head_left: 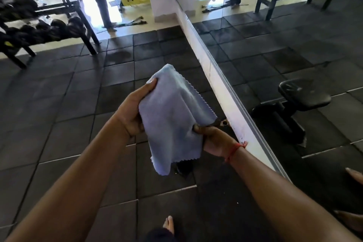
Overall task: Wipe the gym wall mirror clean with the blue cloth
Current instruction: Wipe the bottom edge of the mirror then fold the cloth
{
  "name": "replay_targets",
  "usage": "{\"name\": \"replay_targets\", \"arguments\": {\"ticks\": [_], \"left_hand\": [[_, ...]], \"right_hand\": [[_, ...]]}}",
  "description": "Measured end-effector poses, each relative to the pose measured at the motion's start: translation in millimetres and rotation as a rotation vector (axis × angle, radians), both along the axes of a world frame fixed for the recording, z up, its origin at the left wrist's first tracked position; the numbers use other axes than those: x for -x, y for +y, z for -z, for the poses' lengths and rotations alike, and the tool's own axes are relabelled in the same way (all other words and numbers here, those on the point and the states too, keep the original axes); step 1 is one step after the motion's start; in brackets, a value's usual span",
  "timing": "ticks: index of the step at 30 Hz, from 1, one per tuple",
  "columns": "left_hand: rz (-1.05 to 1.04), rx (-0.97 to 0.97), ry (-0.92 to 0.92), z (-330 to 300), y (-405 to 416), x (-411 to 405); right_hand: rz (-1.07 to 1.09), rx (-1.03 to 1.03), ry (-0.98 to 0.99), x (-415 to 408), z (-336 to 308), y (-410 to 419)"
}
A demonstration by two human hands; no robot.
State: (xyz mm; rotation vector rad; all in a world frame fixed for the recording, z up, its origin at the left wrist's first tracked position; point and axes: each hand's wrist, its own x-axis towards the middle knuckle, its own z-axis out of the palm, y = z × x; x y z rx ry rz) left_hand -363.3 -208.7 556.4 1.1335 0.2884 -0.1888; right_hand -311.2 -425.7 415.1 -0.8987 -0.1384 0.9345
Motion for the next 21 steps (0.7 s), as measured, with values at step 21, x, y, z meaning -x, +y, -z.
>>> {"name": "replay_targets", "arguments": {"ticks": [21], "left_hand": [[-0.225,-0.426,0.265,171.8,177.1,-69.7]], "right_hand": [[0.371,0.73,0.027,-120.5,28.6,87.8]]}}
